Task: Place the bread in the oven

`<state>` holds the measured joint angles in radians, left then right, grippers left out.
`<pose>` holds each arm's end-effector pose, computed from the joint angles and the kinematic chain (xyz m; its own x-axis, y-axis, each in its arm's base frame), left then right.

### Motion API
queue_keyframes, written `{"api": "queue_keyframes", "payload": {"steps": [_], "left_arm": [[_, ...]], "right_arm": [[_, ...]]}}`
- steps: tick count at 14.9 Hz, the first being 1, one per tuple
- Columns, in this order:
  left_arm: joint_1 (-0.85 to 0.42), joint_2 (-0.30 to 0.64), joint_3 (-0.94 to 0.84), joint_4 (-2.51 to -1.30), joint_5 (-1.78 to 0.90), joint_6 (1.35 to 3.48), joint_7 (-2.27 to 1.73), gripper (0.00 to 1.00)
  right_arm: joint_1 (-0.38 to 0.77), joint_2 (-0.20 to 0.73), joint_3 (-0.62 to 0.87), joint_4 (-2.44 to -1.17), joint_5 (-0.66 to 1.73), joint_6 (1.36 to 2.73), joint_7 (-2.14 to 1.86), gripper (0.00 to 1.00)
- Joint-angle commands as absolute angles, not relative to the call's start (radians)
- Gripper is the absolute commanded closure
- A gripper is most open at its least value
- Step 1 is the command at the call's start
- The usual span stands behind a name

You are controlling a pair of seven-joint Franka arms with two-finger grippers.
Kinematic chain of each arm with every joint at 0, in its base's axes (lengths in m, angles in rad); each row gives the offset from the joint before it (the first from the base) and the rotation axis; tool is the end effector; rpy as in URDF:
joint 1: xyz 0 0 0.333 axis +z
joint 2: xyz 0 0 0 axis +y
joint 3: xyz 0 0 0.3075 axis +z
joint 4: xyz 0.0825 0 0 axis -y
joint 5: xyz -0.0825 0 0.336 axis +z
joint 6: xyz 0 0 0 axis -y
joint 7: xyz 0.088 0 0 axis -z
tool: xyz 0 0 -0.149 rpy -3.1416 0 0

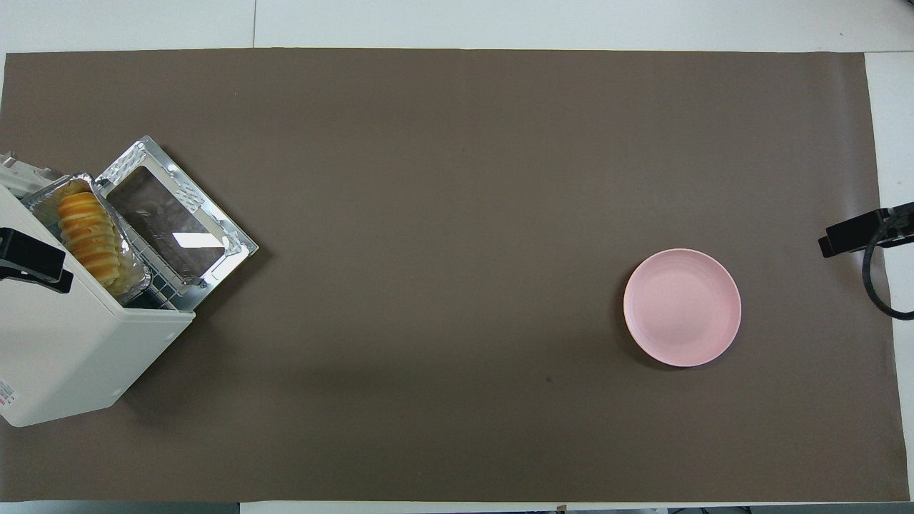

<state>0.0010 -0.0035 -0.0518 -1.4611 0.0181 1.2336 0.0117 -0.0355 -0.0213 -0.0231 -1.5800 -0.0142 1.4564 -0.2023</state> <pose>0.4582 -0.0203 0.5959 0.9734 -0.0552 -0.2223 -0.0601 -0.9981 -0.0156 0.4823 -0.0307 0.5715 0.9845 0.1420 -0.1028 0.1420 -0.9898 -0.0071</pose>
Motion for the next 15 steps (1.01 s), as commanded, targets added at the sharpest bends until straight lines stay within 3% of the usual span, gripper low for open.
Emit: {"api": "queue_keyframes", "payload": {"steps": [1,15], "left_arm": [[0.025,-0.038,-0.069,-1.511,0.002,1.275,0.015,0.0],[-0.006,-0.041,-0.074,-1.549,0.003,1.413,0.018,0.0]], "right_arm": [[-0.048,-0.049,-0.012,-1.612,-0.026,1.462,-0.216,0.0],[-0.048,-0.049,-0.012,-1.612,-0.026,1.462,-0.216,0.0]]}}
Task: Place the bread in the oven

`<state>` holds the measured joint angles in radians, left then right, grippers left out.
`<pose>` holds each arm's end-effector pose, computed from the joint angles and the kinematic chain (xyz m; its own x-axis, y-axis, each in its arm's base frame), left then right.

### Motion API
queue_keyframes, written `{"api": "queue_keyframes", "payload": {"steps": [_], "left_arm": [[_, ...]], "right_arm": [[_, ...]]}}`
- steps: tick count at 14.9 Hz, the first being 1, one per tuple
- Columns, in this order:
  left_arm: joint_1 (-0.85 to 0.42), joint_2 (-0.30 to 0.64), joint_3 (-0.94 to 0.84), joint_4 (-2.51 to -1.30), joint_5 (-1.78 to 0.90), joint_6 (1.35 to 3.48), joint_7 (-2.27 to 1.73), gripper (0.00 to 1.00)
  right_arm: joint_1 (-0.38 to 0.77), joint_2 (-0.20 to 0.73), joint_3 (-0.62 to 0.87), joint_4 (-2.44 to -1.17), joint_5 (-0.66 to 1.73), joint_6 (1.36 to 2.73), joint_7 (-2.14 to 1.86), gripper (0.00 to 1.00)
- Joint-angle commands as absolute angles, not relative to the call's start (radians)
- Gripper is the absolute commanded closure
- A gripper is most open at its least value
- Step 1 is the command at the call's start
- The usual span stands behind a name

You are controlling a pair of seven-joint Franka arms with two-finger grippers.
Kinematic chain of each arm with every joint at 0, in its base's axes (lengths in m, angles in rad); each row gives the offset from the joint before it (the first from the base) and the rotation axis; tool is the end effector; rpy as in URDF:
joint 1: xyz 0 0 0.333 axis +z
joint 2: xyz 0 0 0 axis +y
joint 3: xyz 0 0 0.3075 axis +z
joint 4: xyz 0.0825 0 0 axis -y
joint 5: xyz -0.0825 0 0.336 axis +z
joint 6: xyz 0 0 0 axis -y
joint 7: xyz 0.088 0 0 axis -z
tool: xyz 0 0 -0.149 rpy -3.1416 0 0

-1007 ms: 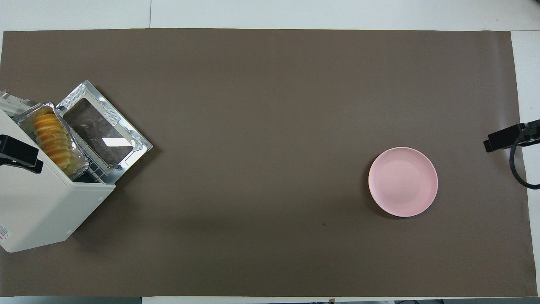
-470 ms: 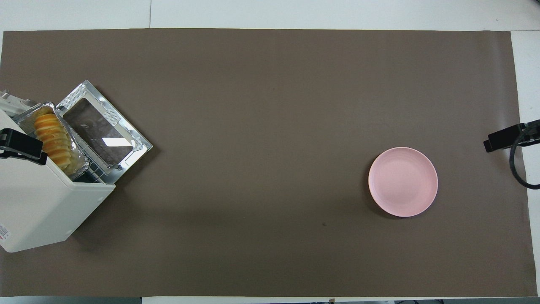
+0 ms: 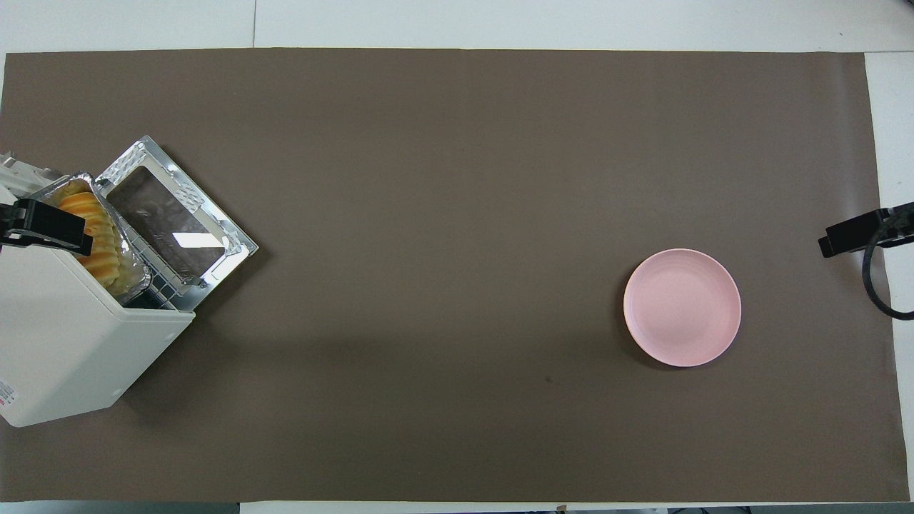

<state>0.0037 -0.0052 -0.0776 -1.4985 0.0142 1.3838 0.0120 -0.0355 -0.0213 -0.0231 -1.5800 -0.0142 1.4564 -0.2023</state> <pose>0.4795 -0.0333 0.5915 0.9905 -0.0827 -0.1094 -0.0846 -0.9963 -0.0132 0.4823 -0.0307 0.5715 0.9845 0.1420 -0.1028 0.1420 -0.9898 -0.0071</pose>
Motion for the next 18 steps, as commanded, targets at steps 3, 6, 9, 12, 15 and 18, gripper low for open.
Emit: {"api": "queue_keyframes", "payload": {"steps": [3,6,9,12,15,18], "left_arm": [[-0.006,-0.052,-0.074,-1.581,0.003,1.42,0.018,0.0],[0.0,-0.051,-0.072,-1.592,0.003,1.442,0.021,0.0],[0.002,-0.043,-0.072,-1.601,0.003,1.439,0.02,0.0],[0.008,-0.049,-0.072,-1.634,0.003,1.457,0.02,0.0],[0.008,-0.052,-0.072,-1.649,0.003,1.477,0.015,0.0],[0.008,-0.051,-0.072,-1.641,0.002,1.474,0.014,0.0]], "right_arm": [[-0.048,-0.049,-0.012,-1.612,-0.026,1.462,-0.216,0.0],[-0.048,-0.049,-0.012,-1.612,-0.026,1.462,-0.216,0.0],[-0.048,-0.049,-0.012,-1.612,-0.026,1.462,-0.216,0.0],[-0.048,-0.049,-0.012,-1.612,-0.026,1.462,-0.216,0.0],[-0.048,-0.049,-0.012,-1.612,-0.026,1.46,-0.216,0.0],[-0.048,-0.049,-0.012,-1.612,-0.026,1.462,-0.216,0.0]]}}
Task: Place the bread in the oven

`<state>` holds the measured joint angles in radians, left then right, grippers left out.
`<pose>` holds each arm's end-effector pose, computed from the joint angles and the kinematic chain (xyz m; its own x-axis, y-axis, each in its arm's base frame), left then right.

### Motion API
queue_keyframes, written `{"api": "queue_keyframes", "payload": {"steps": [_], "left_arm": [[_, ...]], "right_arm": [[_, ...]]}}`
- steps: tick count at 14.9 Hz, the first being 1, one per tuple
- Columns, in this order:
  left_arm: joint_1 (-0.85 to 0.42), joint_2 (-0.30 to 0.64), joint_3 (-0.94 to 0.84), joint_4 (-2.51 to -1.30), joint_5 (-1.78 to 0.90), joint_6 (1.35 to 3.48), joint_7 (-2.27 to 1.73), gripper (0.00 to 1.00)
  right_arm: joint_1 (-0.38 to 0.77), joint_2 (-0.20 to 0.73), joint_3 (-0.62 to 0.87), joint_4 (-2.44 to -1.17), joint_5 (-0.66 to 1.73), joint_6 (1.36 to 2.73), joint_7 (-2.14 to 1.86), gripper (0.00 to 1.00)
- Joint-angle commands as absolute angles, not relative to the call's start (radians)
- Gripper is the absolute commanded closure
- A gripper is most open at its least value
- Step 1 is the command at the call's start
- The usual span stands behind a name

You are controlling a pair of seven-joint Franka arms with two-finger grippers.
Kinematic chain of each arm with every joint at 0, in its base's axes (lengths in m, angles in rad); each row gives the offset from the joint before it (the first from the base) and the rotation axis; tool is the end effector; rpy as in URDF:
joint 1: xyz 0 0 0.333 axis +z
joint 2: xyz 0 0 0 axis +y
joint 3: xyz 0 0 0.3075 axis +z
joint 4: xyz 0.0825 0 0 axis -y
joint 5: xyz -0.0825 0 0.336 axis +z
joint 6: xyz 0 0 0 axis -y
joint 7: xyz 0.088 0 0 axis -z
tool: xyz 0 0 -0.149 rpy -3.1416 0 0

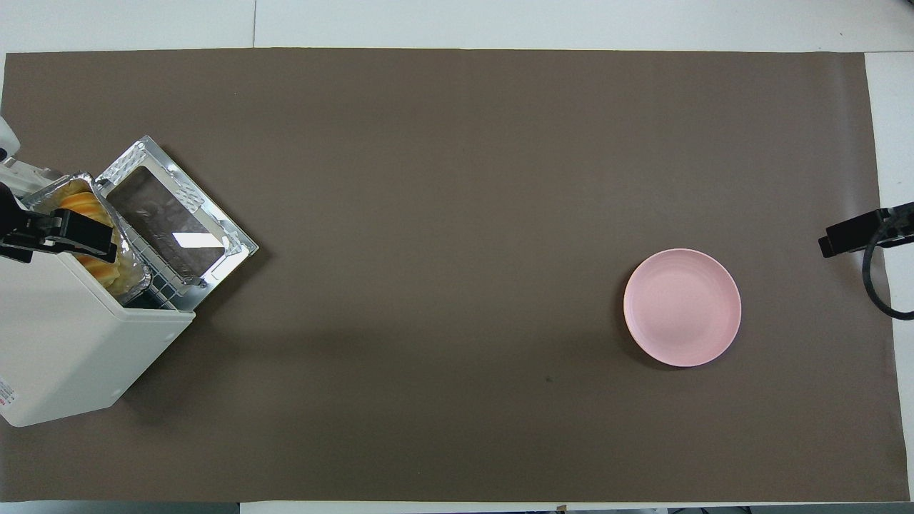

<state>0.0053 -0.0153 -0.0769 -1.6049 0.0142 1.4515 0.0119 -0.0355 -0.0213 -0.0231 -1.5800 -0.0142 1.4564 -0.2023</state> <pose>0.4808 -0.0325 0.5582 0.9871 -0.0809 -0.1379 -0.0835 -0.9964 -0.0137 0.4823 -0.0307 0.5715 0.9845 0.1420 -0.1028 0.1420 -0.9898 -0.0071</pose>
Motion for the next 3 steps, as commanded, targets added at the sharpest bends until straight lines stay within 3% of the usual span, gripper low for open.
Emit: {"api": "queue_keyframes", "payload": {"steps": [1,3], "left_arm": [[0.008,-0.049,-0.074,-1.635,0.002,1.476,0.014,0.0],[0.008,-0.049,-0.074,-1.635,0.0,1.477,0.012,0.0]], "right_arm": [[-0.048,-0.049,-0.012,-1.612,-0.026,1.462,-0.216,0.0],[-0.048,-0.049,-0.012,-1.612,-0.026,1.46,-0.218,0.0]]}}
